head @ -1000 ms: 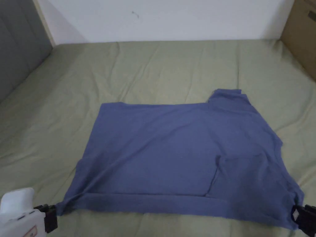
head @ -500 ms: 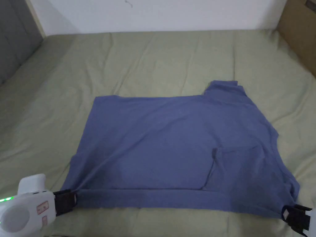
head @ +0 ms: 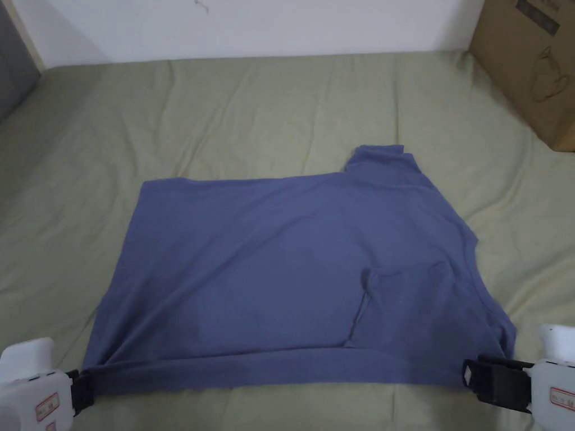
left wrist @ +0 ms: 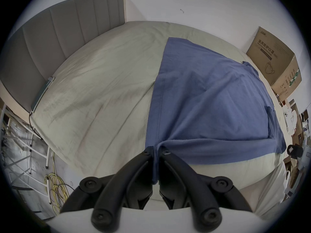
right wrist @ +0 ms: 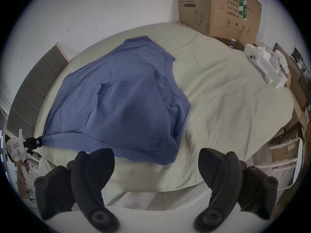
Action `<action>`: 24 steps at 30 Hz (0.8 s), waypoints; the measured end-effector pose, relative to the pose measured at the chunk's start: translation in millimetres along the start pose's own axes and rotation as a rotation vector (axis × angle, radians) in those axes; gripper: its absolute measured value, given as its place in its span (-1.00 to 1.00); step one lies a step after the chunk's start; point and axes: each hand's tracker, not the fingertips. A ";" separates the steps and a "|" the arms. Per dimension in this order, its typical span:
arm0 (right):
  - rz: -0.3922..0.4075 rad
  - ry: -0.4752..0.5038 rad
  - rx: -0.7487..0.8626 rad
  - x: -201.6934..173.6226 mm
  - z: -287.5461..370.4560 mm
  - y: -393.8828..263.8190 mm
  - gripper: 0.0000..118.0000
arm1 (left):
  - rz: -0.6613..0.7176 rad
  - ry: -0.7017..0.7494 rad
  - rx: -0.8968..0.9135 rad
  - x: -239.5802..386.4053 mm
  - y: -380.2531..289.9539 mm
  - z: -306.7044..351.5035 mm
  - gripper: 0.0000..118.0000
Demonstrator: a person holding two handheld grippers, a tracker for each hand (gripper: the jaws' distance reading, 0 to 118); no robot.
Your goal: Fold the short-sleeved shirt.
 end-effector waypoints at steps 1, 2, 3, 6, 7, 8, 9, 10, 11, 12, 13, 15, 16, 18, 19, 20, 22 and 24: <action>-0.009 0.013 -0.047 1.5 -6.2 -0.1 0.70 | -0.002 0.003 0.001 -0.5 -1.0 -1.3 -0.92; -0.001 0.033 -0.078 3.4 -12.1 -1.6 0.52 | -0.004 0.005 -0.001 -0.4 -1.0 -1.4 -0.92; 0.015 0.014 -0.088 3.1 -16.7 -4.2 -0.07 | -0.006 0.006 -0.003 -0.2 -0.9 -1.3 -0.92; 0.002 -0.119 -0.079 -3.3 -20.4 -9.1 -0.96 | -0.002 0.005 -0.007 1.9 -1.1 2.7 -0.92; -0.019 -0.029 -0.043 -2.9 -11.8 -6.4 -0.97 | -0.002 0.006 -0.008 2.2 -1.2 5.2 -0.92; -0.041 0.017 -0.046 -2.0 -6.2 -1.9 -0.97 | -0.003 0.006 -0.004 2.2 -1.6 7.9 -0.92; -0.035 0.023 -0.045 -1.8 -4.0 2.1 -0.97 | -0.010 0.004 -0.004 0.6 -2.4 5.0 -0.92; -0.018 0.013 -0.043 -0.9 1.0 3.6 -0.97 | -0.016 0.006 -0.006 0.3 -1.9 3.7 -0.92; 0.010 -0.002 -0.038 -0.8 2.2 5.6 -0.97 | -0.016 0.005 -0.007 -0.2 -0.4 3.8 -0.92; 0.010 -0.011 -0.043 -0.6 1.0 8.2 -0.97 | -0.012 0.003 -0.007 -0.5 1.1 4.4 -0.92; 0.000 -0.008 -0.045 0.5 1.0 11.0 -0.97 | -0.008 0.003 -0.008 1.1 2.7 6.8 -0.92; -0.032 0.034 -0.047 3.7 4.8 17.1 -0.97 | -0.009 -0.006 0.003 1.9 7.7 12.8 -0.92; -0.039 0.034 -0.033 3.3 7.9 21.2 -0.97 | -0.024 -0.003 0.007 2.4 11.8 15.3 -0.92; -0.072 0.075 0.006 2.5 18.4 34.6 -0.97 | -0.026 -0.003 0.016 4.6 28.6 21.0 -0.92; -0.093 0.092 0.024 3.0 20.9 42.5 -0.97 | -0.030 -0.008 0.032 4.8 36.8 22.7 -0.92; -0.109 0.099 0.039 3.5 21.6 53.2 -0.97 | -0.025 -0.011 0.047 5.3 46.9 23.9 -0.92; -0.105 0.101 0.053 3.3 20.4 76.1 -0.97 | -0.026 -0.026 0.063 7.1 70.0 21.3 -0.92; -0.097 0.098 0.067 1.9 13.0 102.1 -0.97 | -0.029 -0.027 0.070 11.4 93.1 13.6 -0.92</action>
